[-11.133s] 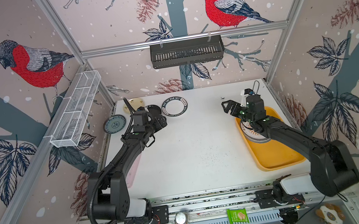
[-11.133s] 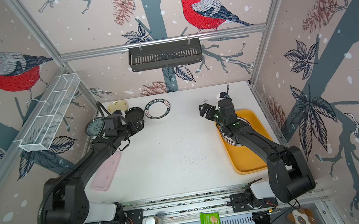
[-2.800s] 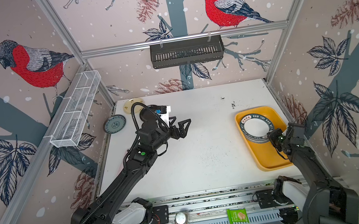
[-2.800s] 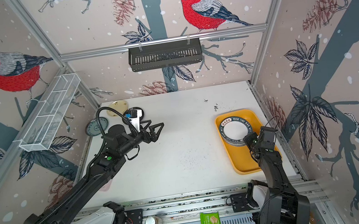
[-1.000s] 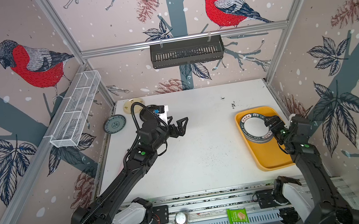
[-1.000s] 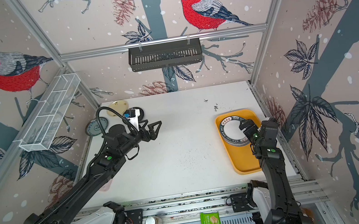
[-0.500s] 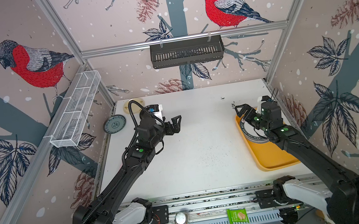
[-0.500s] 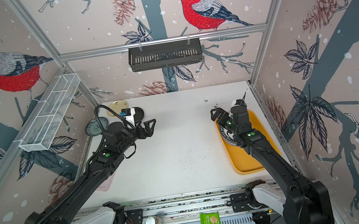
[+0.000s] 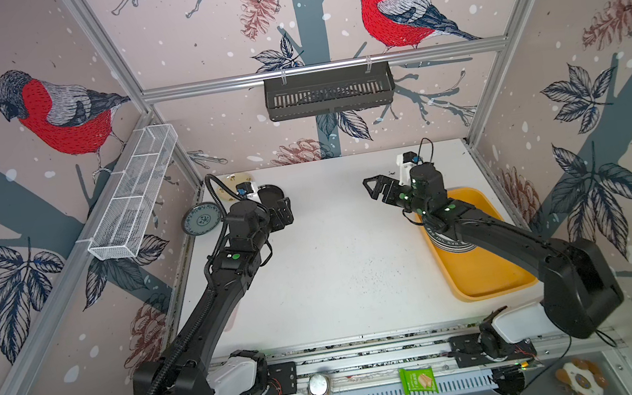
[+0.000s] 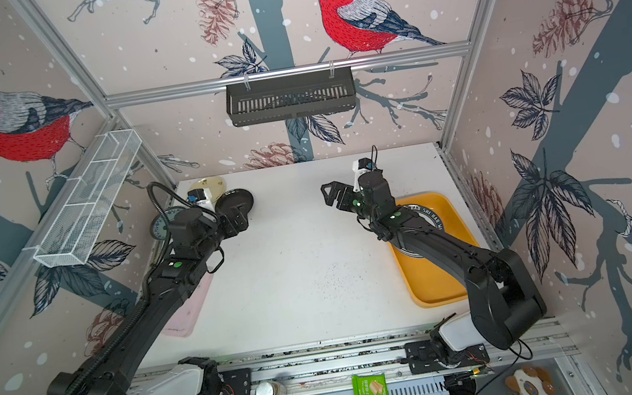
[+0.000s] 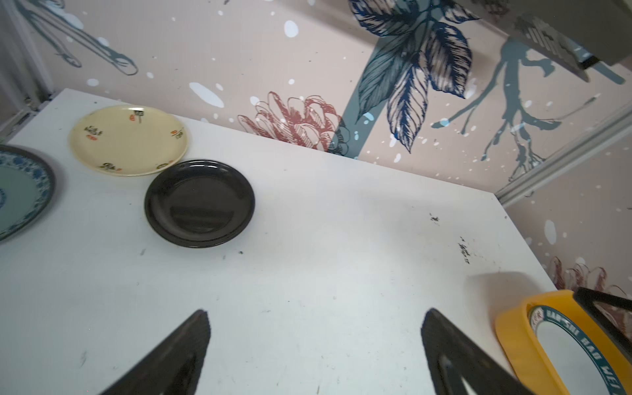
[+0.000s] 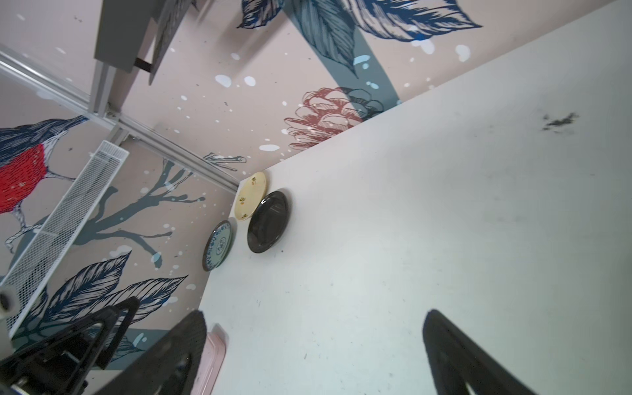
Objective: Place the plates into the plastic bin on the countertop
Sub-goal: 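Raise the right gripper out of the bin while the left moves to the black plate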
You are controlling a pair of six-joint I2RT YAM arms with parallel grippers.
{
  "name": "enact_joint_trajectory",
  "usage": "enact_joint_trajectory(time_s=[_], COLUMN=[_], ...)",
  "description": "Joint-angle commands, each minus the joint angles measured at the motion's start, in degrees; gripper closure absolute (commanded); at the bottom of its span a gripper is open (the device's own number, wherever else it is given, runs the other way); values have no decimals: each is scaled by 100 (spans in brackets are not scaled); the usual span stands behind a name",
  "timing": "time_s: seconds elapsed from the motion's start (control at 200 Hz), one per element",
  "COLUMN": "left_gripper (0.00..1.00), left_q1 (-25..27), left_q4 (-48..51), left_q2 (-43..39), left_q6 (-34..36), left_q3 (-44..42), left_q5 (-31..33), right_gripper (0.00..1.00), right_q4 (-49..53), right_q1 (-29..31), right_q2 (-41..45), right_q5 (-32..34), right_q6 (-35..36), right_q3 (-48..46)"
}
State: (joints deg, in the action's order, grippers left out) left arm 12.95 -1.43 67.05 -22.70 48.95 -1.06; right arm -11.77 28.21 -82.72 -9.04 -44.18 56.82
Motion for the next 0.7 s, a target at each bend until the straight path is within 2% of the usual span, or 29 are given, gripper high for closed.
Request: enact_joint_trajectory(time_s=[0.0,0.355,0.545,0.695], left_gripper=[4,4,4,4], left_q1=[-231,-958,-1195,-1354], left_q4=[176,549,595,634], left_q2=[117,555,817,1196], left_q6=[-149,-63,11,-219], left_q3=[104,373,547,783], left_q5=[141,581,262,18], right_gripper=[0,0,1,1], right_q4=[-512,-941,-1100,-1275], right_q1=[185,740,1064,1259], right_q2=[-313,-1671,-2354,-2737], right_q5=[-362,-1494,-1786,-2046], right_q6=[208,230,217,217], right_q3=[237,1147,1664,1980])
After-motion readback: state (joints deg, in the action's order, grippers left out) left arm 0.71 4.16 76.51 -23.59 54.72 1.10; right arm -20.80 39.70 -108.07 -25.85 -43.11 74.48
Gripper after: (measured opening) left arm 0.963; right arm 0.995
